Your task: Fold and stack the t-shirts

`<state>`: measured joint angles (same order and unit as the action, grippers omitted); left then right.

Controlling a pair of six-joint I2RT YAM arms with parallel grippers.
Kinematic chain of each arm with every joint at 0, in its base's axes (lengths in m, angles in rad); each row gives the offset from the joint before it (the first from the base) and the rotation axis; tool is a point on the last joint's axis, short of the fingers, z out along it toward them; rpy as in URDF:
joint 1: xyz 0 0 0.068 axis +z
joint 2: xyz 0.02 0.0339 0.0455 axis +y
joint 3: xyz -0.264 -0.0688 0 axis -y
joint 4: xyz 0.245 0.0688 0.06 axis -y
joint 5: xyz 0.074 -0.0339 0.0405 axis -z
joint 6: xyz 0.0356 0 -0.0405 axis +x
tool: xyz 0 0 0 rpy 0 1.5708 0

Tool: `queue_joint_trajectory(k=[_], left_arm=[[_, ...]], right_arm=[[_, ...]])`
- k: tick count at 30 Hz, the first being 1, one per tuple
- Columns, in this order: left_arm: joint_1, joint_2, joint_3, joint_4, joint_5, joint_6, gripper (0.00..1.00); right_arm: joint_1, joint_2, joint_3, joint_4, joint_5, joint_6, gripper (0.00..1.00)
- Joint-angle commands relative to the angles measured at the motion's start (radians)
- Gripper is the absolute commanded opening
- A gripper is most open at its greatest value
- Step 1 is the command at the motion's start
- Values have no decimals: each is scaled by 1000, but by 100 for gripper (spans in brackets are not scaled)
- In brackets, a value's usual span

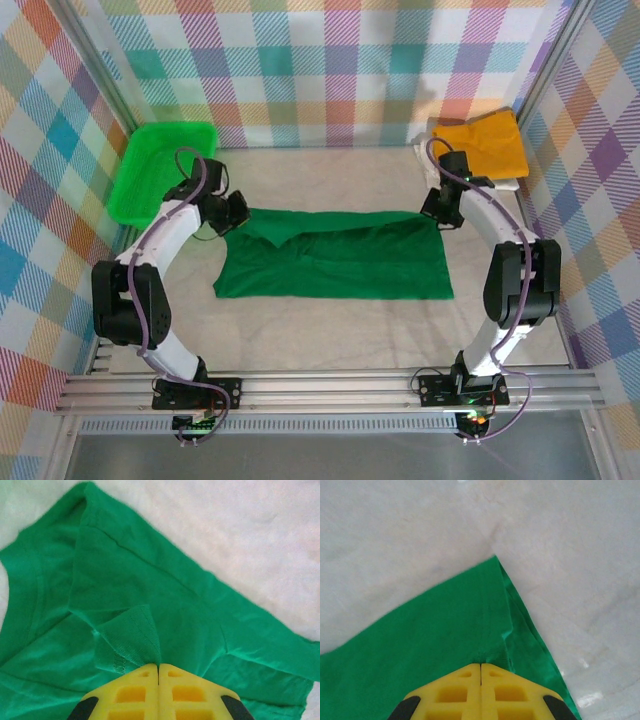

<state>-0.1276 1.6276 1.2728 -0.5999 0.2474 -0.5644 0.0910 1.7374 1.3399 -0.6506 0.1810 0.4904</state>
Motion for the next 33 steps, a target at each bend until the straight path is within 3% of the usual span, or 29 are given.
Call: queue_joint_trajectory(k=[1,11,16,19,21,30,33], left_arm=[[-3,-18,-53,-14,43,-20,0],[-4,-35,-166,-20,56,-20,0],[-5,-29,-189,-34,53,-14,0],[-5,-24,-214,-21,45,-13,0],[-4,-11,-228,-7,46,-12,0],[-8,31,-238,-5,21,34,0],[-10,0,-247,-25,-40,35,31]], right_arm=[[-10,1,-58,22,16,16,0],[-11,77,-122,63,-17,28,1],[-13,72,-127,64,-18,36,7],[-14,57,-134,62,-12,42,20],[-7,32,-135,74,-37,28,26],[136,-63,-95,147,-256,-1,34],[163,-47,-93,169,-268,-3,34]])
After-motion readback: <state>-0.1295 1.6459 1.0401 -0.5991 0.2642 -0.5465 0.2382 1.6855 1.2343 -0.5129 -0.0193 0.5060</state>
